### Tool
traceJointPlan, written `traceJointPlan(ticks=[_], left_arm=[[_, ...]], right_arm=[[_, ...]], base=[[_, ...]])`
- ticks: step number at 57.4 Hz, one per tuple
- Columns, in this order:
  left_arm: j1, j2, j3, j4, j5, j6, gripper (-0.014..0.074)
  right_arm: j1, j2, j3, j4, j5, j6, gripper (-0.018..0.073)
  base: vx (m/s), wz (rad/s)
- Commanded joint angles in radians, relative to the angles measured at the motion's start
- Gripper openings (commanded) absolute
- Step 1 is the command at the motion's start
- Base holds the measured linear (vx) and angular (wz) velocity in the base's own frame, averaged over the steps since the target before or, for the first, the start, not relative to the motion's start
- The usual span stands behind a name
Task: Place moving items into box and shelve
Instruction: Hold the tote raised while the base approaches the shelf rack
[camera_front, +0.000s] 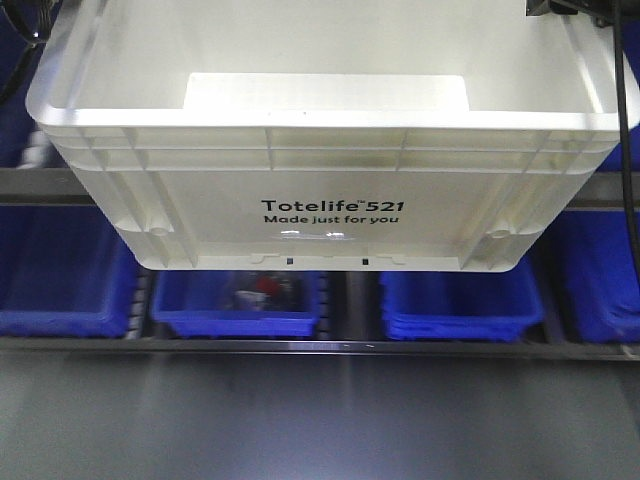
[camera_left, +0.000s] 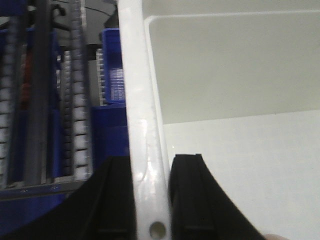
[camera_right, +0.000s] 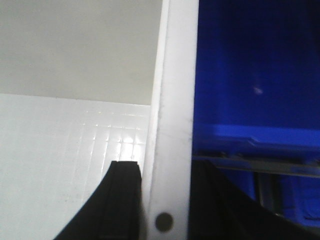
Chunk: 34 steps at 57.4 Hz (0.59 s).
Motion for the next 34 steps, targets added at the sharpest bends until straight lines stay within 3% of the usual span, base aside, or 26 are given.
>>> traceJointPlan(ticks=[1, 17, 34], left_arm=[[0.001, -0.055, -0.037, 0.068, -0.123, 0.009, 0.0002], [0.001, -0.055, -0.037, 0.068, -0.122, 0.009, 0.0002], [0.001, -0.055, -0.037, 0.068, -0.122, 0.009, 0.0002]], right_arm=[[-0.008, -0.051, -0.044, -0.053, -0.134, -0.012, -0.0005], [-0.008, -0.051, -0.044, -0.053, -0.134, -0.012, -0.0005], [-0.008, -0.051, -0.044, -0.053, -0.134, -0.012, -0.0005]], base=[[0.06, 0.89], [0.06, 0.67], [0.05, 0.11]])
